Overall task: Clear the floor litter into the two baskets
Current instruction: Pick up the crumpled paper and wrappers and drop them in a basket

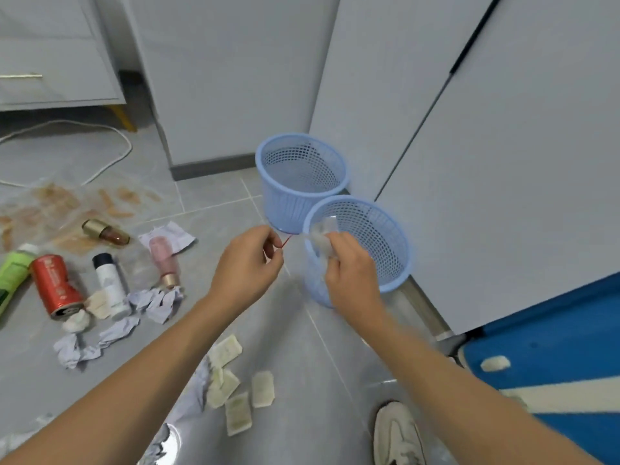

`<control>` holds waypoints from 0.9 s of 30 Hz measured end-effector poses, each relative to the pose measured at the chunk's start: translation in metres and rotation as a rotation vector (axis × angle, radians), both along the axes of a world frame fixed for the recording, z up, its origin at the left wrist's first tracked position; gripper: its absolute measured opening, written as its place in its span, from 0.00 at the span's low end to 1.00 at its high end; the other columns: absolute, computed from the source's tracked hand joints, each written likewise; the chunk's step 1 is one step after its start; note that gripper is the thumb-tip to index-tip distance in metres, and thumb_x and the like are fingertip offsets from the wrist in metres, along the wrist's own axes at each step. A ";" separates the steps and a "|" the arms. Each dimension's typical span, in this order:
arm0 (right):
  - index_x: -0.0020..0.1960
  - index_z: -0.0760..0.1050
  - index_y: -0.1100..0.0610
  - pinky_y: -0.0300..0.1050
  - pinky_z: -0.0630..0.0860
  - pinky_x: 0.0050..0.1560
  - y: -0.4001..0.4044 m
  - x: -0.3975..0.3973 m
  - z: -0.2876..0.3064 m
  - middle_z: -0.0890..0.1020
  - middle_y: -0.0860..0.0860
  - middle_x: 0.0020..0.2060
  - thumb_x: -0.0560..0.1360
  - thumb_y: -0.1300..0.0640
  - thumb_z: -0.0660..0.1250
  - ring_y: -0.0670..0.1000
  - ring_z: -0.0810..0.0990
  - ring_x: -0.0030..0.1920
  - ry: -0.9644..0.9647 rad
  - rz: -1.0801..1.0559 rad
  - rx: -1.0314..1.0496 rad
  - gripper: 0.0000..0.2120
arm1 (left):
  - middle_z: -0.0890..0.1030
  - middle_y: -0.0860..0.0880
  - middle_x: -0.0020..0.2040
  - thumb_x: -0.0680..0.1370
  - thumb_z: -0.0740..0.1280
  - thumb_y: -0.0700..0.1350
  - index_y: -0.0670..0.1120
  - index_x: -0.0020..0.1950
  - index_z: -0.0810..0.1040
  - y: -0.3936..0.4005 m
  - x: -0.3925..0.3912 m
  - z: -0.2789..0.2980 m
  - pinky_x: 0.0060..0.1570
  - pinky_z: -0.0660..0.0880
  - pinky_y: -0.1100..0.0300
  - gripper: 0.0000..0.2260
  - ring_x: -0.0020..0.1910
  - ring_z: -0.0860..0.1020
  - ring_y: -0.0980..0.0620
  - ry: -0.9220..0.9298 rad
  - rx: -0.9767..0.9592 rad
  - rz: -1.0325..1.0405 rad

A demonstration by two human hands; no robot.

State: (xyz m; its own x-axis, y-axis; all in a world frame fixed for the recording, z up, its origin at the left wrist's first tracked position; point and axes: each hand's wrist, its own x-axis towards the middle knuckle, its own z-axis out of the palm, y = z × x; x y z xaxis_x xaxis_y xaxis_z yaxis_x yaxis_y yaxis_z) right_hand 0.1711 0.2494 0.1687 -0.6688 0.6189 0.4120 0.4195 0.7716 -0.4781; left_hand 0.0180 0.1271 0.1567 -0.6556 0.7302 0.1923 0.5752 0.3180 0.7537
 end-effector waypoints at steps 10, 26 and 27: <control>0.57 0.74 0.56 0.51 0.75 0.50 0.125 0.018 -0.019 0.81 0.57 0.53 0.73 0.57 0.69 0.62 0.80 0.55 -0.406 -0.265 -0.216 0.13 | 0.82 0.49 0.51 0.76 0.68 0.46 0.48 0.51 0.83 0.147 0.041 -0.009 0.50 0.77 0.47 0.07 0.56 0.76 0.44 0.240 -0.234 -0.009; 0.54 0.75 0.54 0.48 0.75 0.48 -0.075 -0.032 -0.070 0.75 0.49 0.48 0.72 0.61 0.67 0.52 0.76 0.50 -0.123 0.348 -0.057 0.11 | 0.81 0.55 0.44 0.75 0.65 0.45 0.52 0.52 0.81 -0.100 -0.014 -0.079 0.46 0.78 0.49 0.08 0.45 0.79 0.51 -0.024 -0.274 0.181; 0.54 0.75 0.53 0.49 0.76 0.47 -0.089 -0.031 -0.087 0.75 0.48 0.49 0.72 0.61 0.67 0.51 0.76 0.51 -0.197 0.387 -0.103 0.11 | 0.81 0.54 0.45 0.75 0.66 0.45 0.52 0.53 0.81 -0.118 -0.013 -0.090 0.46 0.79 0.50 0.08 0.46 0.79 0.51 -0.051 -0.318 0.197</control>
